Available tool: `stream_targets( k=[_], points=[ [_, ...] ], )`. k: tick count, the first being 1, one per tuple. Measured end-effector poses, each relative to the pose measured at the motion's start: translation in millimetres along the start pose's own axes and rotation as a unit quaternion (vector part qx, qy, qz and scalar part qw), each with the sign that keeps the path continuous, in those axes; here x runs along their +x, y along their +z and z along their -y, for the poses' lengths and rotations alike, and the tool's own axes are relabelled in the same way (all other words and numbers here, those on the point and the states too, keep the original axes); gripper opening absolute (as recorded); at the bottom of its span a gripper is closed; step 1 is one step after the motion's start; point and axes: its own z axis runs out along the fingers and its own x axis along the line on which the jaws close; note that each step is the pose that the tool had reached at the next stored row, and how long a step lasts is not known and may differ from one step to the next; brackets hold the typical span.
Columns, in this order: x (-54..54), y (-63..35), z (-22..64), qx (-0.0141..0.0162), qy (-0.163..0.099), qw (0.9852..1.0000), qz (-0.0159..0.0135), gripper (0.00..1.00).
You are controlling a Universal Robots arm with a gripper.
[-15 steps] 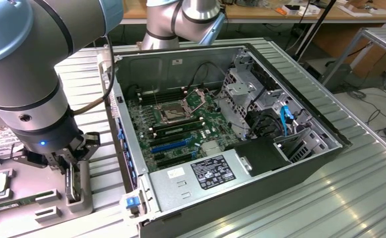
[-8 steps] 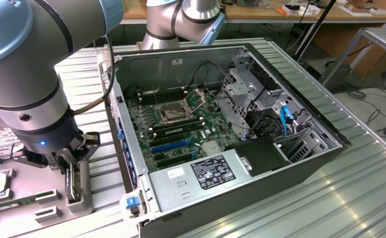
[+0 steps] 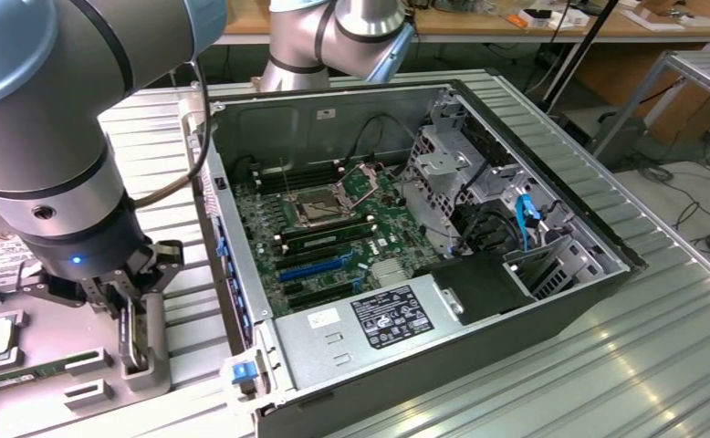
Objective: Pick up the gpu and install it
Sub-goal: 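Pick up the gpu and move the gpu toward the slot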
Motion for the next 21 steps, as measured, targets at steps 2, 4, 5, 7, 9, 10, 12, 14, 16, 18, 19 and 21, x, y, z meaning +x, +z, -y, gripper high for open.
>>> stream_targets(
  k=[2, 4, 5, 7, 9, 10, 12, 14, 16, 18, 19, 21],
  points=[
    [0.0, -1.1, -0.1, 0.0, 0.0, 1.0, 0.0, 0.27],
    [-0.1, -3.1, -0.2, 0.0, 0.0, 1.0, 0.0, 0.27],
    [-0.1, -3.8, -0.2, 0.0, 0.0, 1.0, 0.0, 0.27],
    [-0.1, -5.0, -0.3, 0.0, 0.0, 1.0, 0.0, 0.27],
    [-0.2, -6.2, -0.3, 0.0, 0.0, 1.0, 0.0, 0.27],
    [-0.2, -6.8, -0.3, 0.0, 0.0, 1.0, 0.0, 0.27],
    [-0.2, -8.3, -0.4, 0.0, 0.0, 1.0, 0.0, 0.27],
    [-0.3, -10.4, -0.5, 0.0, 0.0, 1.0, 0.0, 0.27],
    [-0.3, -12.5, -0.6, 0.0, 0.0, 1.0, 0.0, 0.27],
    [-0.4, -14.0, -0.7, 0.0, 0.0, 1.0, 0.0, 0.27],
    [-0.4, -14.5, -0.7, 0.0, 0.0, 1.0, 0.0, 0.27],
    [-0.4, -15.6, -0.8, 0.0, 0.001, 1.0, 0.0, 0.27]
  ],
)
